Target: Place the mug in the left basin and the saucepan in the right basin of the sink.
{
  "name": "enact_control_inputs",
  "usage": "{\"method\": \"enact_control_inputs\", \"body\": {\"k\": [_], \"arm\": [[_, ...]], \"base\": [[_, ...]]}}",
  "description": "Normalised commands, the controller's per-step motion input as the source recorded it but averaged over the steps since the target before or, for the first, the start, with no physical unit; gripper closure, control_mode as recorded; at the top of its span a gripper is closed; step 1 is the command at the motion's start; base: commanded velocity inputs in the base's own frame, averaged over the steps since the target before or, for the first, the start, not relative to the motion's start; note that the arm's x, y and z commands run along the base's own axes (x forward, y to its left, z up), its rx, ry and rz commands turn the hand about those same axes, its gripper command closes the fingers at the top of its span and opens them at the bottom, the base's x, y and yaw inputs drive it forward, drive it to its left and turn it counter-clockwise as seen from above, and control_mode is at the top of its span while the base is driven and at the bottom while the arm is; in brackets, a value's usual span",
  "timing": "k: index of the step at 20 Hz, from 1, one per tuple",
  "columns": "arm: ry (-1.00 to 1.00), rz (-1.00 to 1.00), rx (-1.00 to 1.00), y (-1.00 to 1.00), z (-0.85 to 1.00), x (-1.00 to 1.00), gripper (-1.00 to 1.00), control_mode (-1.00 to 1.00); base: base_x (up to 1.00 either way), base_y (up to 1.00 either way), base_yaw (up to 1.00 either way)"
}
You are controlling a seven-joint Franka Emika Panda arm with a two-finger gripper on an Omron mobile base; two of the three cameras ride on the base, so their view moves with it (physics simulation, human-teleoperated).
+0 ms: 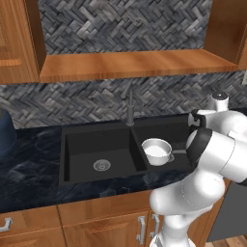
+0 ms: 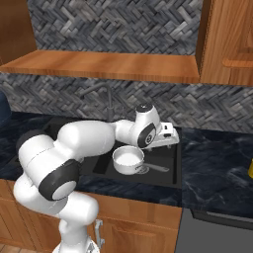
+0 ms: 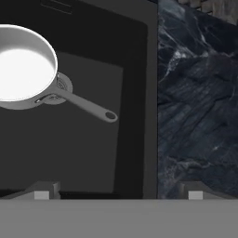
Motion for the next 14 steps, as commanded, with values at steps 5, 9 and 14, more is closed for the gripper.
{"method": "enact_control_inputs", "body": {"k": [5, 9, 14], "arm": [[0.00, 0.00, 0.00, 0.00, 0.00, 0.00, -1.00, 1.00], [0.00, 0.00, 0.00, 0.00, 0.00, 0.00, -1.00, 1.00], [0.00, 0.00, 0.00, 0.00, 0.00, 0.00, -1.00, 1.00]], "base": [[0.00, -0.03, 0.00], [-0.03, -0.35, 0.00], [-0.08, -0.38, -0.01]]}}
